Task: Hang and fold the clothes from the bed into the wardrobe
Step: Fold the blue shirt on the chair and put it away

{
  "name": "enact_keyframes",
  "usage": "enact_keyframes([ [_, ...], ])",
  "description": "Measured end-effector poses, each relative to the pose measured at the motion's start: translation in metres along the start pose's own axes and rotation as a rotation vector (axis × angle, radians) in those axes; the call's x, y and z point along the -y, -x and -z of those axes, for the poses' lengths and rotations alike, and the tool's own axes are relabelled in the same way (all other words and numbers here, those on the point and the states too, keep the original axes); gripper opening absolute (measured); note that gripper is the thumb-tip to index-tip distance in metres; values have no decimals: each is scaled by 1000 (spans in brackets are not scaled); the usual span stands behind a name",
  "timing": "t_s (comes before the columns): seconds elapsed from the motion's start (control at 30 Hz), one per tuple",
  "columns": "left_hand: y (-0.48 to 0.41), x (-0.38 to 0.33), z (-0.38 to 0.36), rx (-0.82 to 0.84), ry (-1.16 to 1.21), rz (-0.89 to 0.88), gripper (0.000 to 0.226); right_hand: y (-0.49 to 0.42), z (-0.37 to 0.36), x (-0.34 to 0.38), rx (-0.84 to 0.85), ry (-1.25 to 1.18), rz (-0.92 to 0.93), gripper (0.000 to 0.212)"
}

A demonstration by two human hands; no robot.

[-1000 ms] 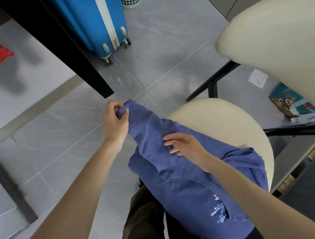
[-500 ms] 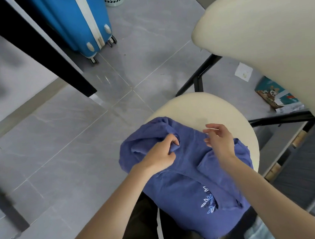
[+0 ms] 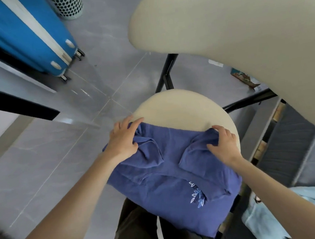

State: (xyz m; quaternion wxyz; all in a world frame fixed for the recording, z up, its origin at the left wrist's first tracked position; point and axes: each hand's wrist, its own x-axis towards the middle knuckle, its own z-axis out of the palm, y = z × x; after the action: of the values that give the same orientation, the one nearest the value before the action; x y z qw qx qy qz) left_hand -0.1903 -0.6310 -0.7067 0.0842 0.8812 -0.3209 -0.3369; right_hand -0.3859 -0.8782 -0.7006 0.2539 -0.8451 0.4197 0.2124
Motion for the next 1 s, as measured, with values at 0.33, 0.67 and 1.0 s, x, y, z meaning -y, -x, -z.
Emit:
enact_keyframes([
  [0.33,-35,-19,-8,31,-332,-36,26,-15,-3,-6,31,331,-2,34],
  [0.67,-57,-69,44,2,-395,-70,12,-32,62,-5,-14,384,226,11],
  [1.0,-80,-114,78,-293,-473,-229,17,-36,101,-4,-270,209,150,12],
])
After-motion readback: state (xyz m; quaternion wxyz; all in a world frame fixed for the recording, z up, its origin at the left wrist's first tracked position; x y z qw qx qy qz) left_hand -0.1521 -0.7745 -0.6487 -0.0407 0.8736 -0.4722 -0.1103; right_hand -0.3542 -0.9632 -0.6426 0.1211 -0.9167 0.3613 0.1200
